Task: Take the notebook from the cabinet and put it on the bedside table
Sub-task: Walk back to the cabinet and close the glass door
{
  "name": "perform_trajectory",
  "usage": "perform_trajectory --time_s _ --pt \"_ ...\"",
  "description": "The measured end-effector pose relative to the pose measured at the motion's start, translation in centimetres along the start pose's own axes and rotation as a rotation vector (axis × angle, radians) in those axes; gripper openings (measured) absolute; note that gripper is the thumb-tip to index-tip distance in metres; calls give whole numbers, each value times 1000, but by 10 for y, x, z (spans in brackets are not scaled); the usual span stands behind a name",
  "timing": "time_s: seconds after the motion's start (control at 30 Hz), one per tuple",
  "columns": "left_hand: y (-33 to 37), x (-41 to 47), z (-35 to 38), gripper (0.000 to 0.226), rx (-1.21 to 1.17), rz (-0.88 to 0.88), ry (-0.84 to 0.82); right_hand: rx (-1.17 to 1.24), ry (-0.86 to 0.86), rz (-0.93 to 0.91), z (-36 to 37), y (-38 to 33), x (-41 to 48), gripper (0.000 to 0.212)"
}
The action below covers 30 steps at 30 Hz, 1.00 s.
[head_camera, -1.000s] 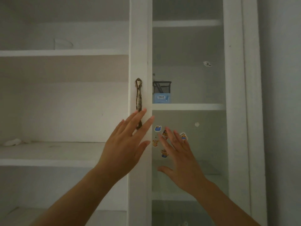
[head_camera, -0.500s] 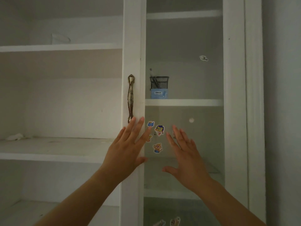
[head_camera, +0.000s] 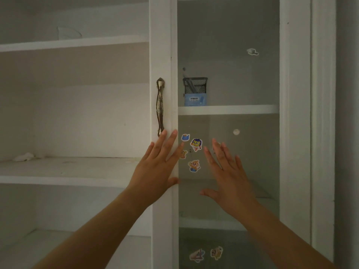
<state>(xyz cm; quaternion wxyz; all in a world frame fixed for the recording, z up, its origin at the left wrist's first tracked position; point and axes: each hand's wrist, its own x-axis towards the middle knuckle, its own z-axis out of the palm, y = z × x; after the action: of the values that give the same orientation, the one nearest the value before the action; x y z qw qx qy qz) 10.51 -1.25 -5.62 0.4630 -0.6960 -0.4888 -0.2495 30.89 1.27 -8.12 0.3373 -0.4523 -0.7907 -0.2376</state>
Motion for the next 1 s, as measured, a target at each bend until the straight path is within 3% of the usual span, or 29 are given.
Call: perform_trajectory --time_s 0.33,0.53,0.8,1.0 --pt "4 -33 11 110 -256 -128 -21 -11 -25 14 5 -15 -9 116" --pt "3 -28 10 98 -353 -119 -113 -26 -3 39 10 -14 -7 118" --pt "-3 -31 15 119 -215 -29 -102 -7 44 50 27 -19 -15 121" --pt "-5 -33 17 116 -136 0 -82 -14 39 51 25 -21 -16 118"
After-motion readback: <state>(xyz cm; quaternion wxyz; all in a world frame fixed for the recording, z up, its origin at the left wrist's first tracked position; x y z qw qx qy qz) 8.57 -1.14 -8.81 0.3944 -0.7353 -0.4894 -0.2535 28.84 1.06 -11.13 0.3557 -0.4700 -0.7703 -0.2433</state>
